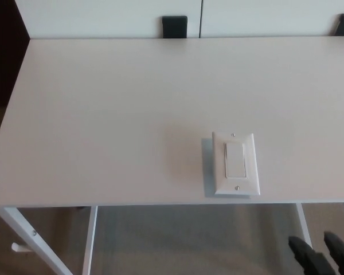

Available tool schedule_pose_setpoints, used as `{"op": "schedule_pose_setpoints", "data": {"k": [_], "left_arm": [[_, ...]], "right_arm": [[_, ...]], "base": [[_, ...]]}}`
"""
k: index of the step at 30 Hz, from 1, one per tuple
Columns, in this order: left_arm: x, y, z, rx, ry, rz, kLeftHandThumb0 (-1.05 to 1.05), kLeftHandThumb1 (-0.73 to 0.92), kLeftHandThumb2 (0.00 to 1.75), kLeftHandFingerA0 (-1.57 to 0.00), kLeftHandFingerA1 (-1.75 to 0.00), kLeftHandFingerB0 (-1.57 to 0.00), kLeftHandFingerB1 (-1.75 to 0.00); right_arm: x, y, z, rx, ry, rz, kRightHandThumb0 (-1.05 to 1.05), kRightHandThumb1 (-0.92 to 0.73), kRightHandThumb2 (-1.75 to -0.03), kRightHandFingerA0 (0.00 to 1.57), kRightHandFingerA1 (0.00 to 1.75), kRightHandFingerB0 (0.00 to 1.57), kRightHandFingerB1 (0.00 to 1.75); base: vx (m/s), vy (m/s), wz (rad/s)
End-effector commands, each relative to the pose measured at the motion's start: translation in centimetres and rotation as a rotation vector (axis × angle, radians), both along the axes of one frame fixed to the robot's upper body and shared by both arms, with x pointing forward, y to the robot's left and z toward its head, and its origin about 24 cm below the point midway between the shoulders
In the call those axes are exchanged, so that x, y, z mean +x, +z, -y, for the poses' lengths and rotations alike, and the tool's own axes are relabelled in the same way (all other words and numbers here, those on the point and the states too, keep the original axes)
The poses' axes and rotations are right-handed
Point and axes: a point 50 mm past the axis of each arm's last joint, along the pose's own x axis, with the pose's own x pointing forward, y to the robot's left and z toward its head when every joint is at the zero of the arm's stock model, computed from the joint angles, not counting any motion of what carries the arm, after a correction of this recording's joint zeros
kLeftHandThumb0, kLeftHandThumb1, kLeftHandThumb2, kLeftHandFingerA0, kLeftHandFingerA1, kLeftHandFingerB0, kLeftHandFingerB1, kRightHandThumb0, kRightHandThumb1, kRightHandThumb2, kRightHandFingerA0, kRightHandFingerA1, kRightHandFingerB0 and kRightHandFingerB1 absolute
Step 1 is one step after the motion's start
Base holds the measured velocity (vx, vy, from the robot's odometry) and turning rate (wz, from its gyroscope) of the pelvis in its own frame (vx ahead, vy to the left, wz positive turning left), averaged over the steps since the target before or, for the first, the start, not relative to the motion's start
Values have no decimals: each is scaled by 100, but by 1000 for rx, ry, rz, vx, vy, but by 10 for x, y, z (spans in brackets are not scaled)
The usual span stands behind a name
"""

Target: The robot walk towards a table in front and then clicks the light switch button using the right hand's index finger

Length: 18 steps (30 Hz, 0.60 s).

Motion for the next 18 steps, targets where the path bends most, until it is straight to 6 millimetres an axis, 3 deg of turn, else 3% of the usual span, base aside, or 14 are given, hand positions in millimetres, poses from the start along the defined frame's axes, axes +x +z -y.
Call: {"op": "schedule_pose_setpoints", "data": {"k": [1, 2, 3, 4, 5, 6, 7, 9, 12, 13, 14, 18], "left_arm": [[2, 2, -1, 24, -11, 6, -21, 59, 58, -61, -42, -47, -39], [3, 2, -1, 22, -8, 8, -21, 59, 58, -61, -42, -47, -39], [3, 2, -1, 22, -11, 9, -30, 52, 67, -57, -49, -44, -45], [3, 2, -1, 22, -12, 10, -30, 52, 67, -57, -49, -44, -45], [3, 1, -1, 8, -6, 11, -29, 52, 67, -57, -49, -44, -45], [2, 1, -1, 7, -5, 9, -29, 52, 67, -58, -50, -45, -45], [2, 0, 0, 3, -5, 10, -29, 52, 67, -58, -49, -45, -45], [1, 0, 3, -3, -9, 8, -30, 52, 67, -58, -49, -45, -45], [0, -2, 4, -4, -22, 5, -30, 52, 68, -58, -50, -45, -46], [0, -2, 4, -1, -30, -1, -30, 52, 68, -58, -50, -45, -45], [0, -2, 4, -1, -32, -3, -29, 52, 67, -58, -49, -45, -45], [-1, -2, 4, 1, -41, -10, -28, 53, 66, -58, -48, -45, -44]], "right_arm": [[13, -34, 19, 87, -121, -169, -75, -50, -91, 2, 35, 1, 26], [16, -36, 21, 90, -128, -189, -75, -50, -91, 2, 35, 1, 26], [17, -40, 24, 92, -138, -225, -76, -66, -60, 0, 43, 1, 32], [17, -42, 24, 93, -141, -236, -76, -66, -60, 0, 43, 1, 32], [17, -47, 29, 91, -158, -325, -80, -51, -92, 2, 30, 10, 13], [16, -50, 32, 110, -172, -368, -75, -62, -59, 0, 43, 0, 30], [15, -51, 33, 117, -177, -383, -73, -46, -88, 1, 38, 5, 24], [14, -54, 38, 130, -194, -423, -83, -51, -89, 0, 43, 8, 24], [10, -58, 41, 173, -210, -460, -76, -46, -89, 0, 51, 2, 32], [7, -59, 42, 190, -216, -473, -82, -50, -89, 0, 55, 8, 30], [7, -59, 42, 198, -215, -475, -79, -60, -60, 1, 60, 4, 37], [5, -58, 42, 215, -218, -496, -79, -60, -59, 2, 59, 5, 36]], "base": [[0, 0, 0], [0, 0, 0], [0, 0, 0], [0, 0, 0], [0, 0, 0], [0, 0, 0], [0, 0, 0], [0, 0, 0], [0, 0, 0], [0, 0, 0], [0, 0, 0], [0, 0, 0]]}}
